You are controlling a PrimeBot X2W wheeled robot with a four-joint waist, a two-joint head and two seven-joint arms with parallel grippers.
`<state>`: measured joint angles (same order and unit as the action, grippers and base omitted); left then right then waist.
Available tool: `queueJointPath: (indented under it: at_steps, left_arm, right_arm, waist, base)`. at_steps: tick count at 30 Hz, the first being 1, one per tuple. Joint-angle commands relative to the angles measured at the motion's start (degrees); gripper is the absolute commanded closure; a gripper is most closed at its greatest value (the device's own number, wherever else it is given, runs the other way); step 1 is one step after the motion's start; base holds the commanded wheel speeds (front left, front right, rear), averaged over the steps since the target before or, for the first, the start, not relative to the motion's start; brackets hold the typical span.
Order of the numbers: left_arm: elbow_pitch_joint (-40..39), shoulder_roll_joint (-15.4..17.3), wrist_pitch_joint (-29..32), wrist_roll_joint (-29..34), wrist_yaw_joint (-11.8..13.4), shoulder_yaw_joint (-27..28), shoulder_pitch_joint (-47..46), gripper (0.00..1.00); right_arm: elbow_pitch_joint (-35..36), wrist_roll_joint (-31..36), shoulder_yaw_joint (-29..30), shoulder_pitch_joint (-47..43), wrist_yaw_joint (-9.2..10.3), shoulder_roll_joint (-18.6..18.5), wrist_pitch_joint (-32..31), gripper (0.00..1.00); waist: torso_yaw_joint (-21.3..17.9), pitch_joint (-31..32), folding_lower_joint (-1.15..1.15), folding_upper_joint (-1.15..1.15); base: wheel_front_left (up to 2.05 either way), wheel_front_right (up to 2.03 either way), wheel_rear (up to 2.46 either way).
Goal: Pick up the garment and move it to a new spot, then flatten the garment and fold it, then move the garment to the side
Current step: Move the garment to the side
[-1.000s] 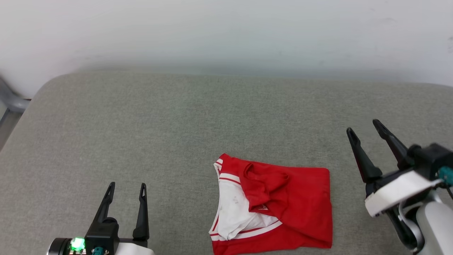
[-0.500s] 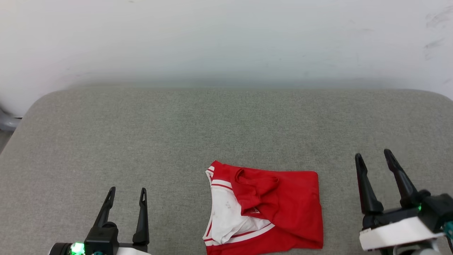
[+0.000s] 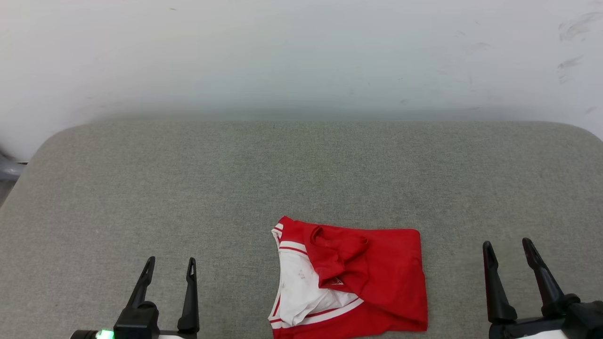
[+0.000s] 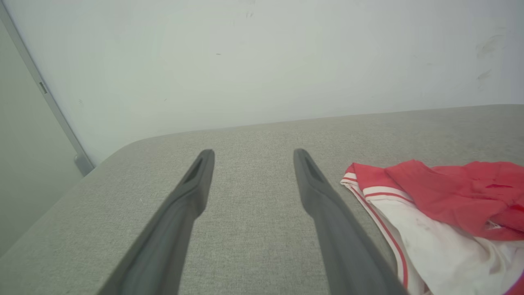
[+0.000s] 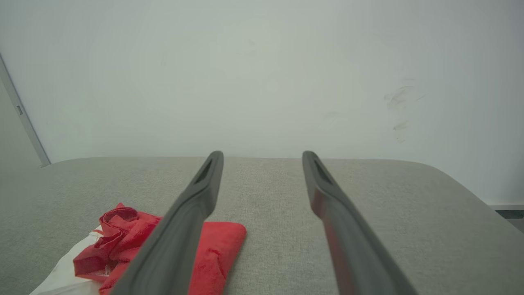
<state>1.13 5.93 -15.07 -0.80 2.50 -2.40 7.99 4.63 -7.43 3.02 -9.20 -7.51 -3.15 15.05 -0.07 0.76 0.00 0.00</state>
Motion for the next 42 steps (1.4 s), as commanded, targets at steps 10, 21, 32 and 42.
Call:
queueJointPath:
  at_steps: [10,21,32,42]
  left_arm:
    - [0.7,0.0,-0.1,-0.2,-0.2,0.1,0.1,0.00]
    - [1.1,-0.1,-0.1,-0.3,-0.2,0.4,0.5,0.00]
    - [1.2,-0.4,-0.1,-0.1,-0.1,0.0,-0.5,0.00]
    - [1.0,-0.6,-0.1,-0.2,-0.3,-0.1,-1.3,0.00]
  right_arm:
    - [-1.9,1.4,-0.6,-0.7,0.05,0.4,0.1,0.00]
    - [-3.7,0.8,0.0,0.1,0.05,0.4,0.1,0.00]
    - [-3.7,1.4,-1.6,12.6,0.05,-3.3,-2.5,0.00]
    - [-5.3,-7.4,-12.9,24.2,0.05,-14.0,-29.9,0.00]
  waist:
    - [0.7,-0.2,0.00,0.00]
    - [1.3,-0.1,0.00,0.00]
    - [1.6,-0.8,0.00,0.00]
    - [2.2,-2.2,0.00,0.00]
  base:
    - [0.00,0.00,0.00]
    - [0.00,0.00,0.00]
    - [0.00,0.00,0.00]
    - [0.00,0.00,0.00]
